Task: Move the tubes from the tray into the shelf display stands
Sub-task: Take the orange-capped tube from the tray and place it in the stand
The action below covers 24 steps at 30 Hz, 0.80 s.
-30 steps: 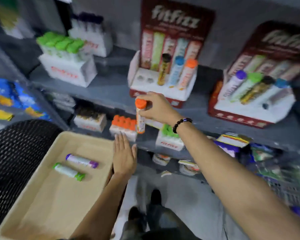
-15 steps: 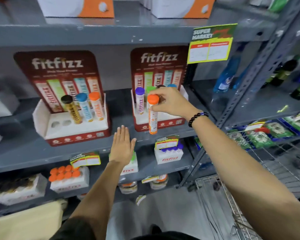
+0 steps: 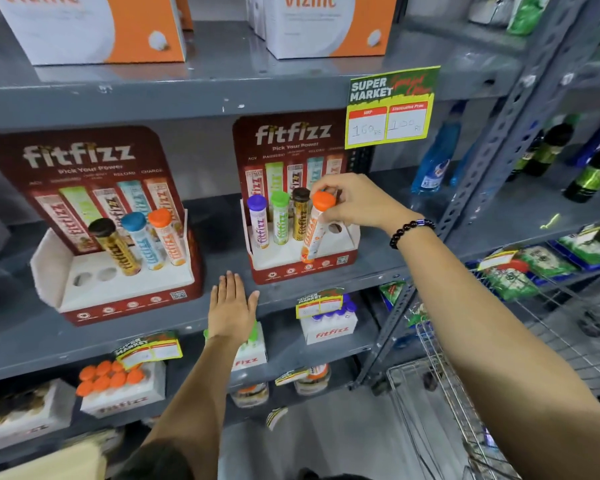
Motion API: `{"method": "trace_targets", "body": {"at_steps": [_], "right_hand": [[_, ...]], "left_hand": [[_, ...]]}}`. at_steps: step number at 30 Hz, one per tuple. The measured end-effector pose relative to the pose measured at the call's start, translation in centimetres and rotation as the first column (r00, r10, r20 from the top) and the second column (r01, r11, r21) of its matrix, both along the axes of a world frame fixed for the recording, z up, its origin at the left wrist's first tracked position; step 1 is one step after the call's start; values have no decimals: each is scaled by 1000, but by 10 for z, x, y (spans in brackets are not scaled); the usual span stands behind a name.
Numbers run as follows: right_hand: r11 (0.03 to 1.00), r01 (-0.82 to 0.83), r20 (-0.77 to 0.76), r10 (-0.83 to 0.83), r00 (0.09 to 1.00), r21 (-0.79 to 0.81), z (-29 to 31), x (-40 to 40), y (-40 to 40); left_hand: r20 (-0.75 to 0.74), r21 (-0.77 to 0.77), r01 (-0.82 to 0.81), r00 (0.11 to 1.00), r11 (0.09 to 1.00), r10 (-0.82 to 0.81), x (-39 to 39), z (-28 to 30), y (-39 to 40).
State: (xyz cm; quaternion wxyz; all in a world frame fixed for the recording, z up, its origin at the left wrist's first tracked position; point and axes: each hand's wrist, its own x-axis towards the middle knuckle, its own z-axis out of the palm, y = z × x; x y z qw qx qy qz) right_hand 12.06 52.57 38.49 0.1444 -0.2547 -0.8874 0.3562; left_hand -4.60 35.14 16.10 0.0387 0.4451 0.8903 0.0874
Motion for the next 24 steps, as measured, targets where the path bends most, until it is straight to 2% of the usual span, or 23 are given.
{"method": "trace_targets", "body": {"at_steps": [9, 13, 15, 20, 24], "right_hand": [[989, 5, 162, -29, 986, 147, 24, -1, 6], [998, 58, 116, -62, 991, 35, 26, 0, 5], [996, 88, 80, -91, 993, 31, 26, 1, 5], [965, 165, 66, -182, 981, 202, 22, 2, 11], [901, 229, 40, -262, 964, 369, 20, -3, 14]], "left_hand": [[-1, -35, 8, 1000, 999, -8, 0, 4, 0], [-9, -43, 6, 1000, 999, -6, 0, 5, 0], [-9, -42, 5, 1000, 999, -6, 0, 4, 0], [-14, -36, 3, 1000, 999, -4, -1, 1, 1], [-8, -36, -6, 1000, 999, 6, -2, 0, 2]]}}
